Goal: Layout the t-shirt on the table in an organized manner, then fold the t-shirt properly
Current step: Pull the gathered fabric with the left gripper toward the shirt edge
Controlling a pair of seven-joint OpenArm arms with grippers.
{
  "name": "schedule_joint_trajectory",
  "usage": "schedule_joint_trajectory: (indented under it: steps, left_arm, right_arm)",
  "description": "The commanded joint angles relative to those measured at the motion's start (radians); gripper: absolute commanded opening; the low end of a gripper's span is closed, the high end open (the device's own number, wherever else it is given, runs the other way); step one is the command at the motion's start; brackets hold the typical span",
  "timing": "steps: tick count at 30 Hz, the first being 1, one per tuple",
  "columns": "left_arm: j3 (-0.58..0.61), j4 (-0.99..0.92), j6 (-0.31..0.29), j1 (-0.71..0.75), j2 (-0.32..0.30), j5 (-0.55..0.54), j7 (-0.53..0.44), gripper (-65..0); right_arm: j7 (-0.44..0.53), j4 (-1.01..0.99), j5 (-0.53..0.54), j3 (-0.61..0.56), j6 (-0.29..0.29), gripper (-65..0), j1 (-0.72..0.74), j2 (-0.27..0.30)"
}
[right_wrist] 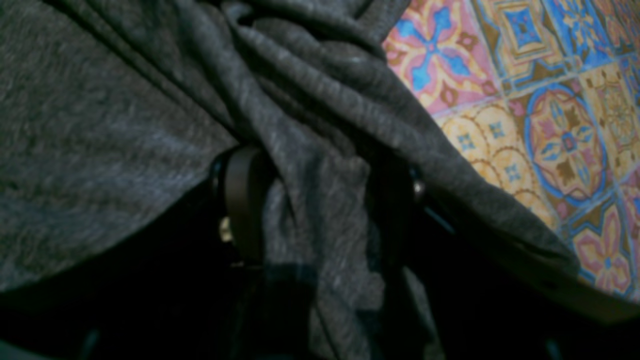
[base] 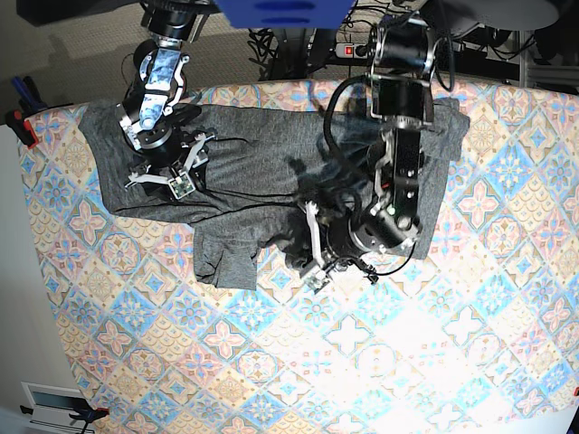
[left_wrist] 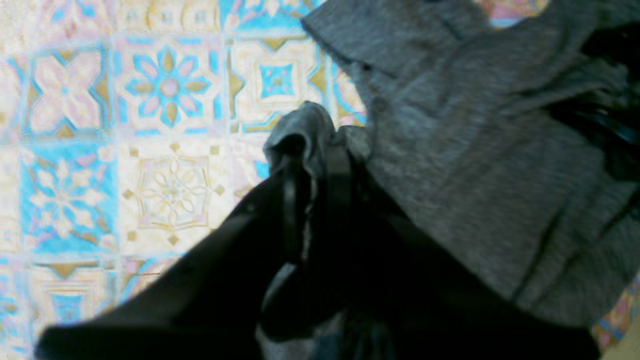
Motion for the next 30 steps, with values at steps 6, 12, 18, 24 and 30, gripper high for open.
schedule_joint_trajectory:
  steps: [6, 12, 18, 24, 30]
  left_arm:
    - [-0.014, 0.254, 0.006, 0.055, -0.023, -0.017, 0.095, -61.6]
    - [-0.054, 0.297, 0.000, 0.135, -0.092, -0.026, 0.136, -61.6]
    - [-0.123, 0.297, 0.000, 0.253, -0.196, -0.026, 0.136, -61.6]
    - [-0.218, 0.294, -0.002, 0.319, -0.262, -0.026, 0.129, -61.6]
    - [-0.310, 0.208, -0.002, 0.316, -0.300, -0.014, 0.069, -61.6]
  right_arm:
    - [-0.067, 0.000, -0.054, 0.008, -0.012, -33.0, -0.003, 0.010]
    - [-0.064, -0.001, -0.054, 0.009, -0.012, -33.0, -0.002, 0.010]
    - [-0.064, -0.001, -0.054, 0.009, -0.012, -33.0, -0.002, 0.010]
    - [-0.067, -0.001, -0.054, 0.009, -0.012, -33.0, -0.002, 0.010]
    - [-0.068, -0.001, -0.054, 0.011, -0.012, -33.0, -0.002, 0.010]
